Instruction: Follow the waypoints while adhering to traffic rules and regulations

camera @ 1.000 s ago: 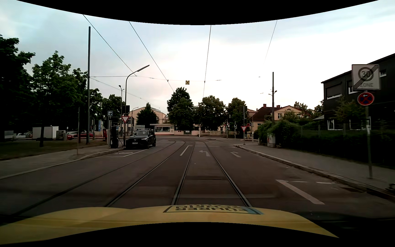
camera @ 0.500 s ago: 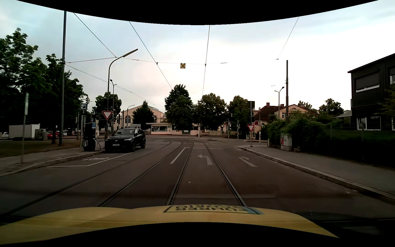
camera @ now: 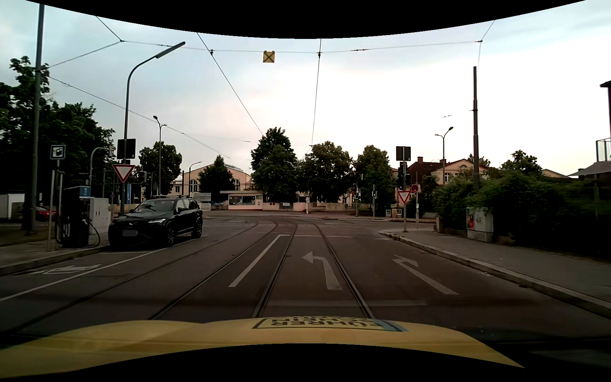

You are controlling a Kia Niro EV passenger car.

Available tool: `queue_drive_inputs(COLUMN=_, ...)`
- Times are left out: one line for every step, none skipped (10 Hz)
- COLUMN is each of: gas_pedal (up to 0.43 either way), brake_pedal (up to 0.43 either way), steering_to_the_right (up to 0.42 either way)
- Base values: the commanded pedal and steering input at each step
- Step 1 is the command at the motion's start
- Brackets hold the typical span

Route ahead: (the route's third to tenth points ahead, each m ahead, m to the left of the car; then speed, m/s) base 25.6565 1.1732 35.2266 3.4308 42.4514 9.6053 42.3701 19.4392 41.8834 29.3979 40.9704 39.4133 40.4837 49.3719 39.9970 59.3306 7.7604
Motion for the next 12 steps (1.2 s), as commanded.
queue_drive_inputs(gas_pedal=0.000, brake_pedal=0.000, steering_to_the_right=-0.003)
queue_drive_inputs(gas_pedal=0.000, brake_pedal=0.000, steering_to_the_right=-0.003)
queue_drive_inputs(gas_pedal=0.000, brake_pedal=0.000, steering_to_the_right=-0.004)
queue_drive_inputs(gas_pedal=0.000, brake_pedal=0.000, steering_to_the_right=-0.004)
queue_drive_inputs(gas_pedal=0.000, brake_pedal=0.000, steering_to_the_right=-0.004)
queue_drive_inputs(gas_pedal=0.000, brake_pedal=0.000, steering_to_the_right=-0.005)
queue_drive_inputs(gas_pedal=0.000, brake_pedal=0.000, steering_to_the_right=-0.006)
queue_drive_inputs(gas_pedal=0.000, brake_pedal=0.000, steering_to_the_right=-0.006)
queue_drive_inputs(gas_pedal=0.000, brake_pedal=0.000, steering_to_the_right=-0.007)
queue_drive_inputs(gas_pedal=0.000, brake_pedal=0.000, steering_to_the_right=-0.007)
queue_drive_inputs(gas_pedal=0.000, brake_pedal=0.000, steering_to_the_right=-0.008)
queue_drive_inputs(gas_pedal=0.000, brake_pedal=0.000, steering_to_the_right=-0.007)
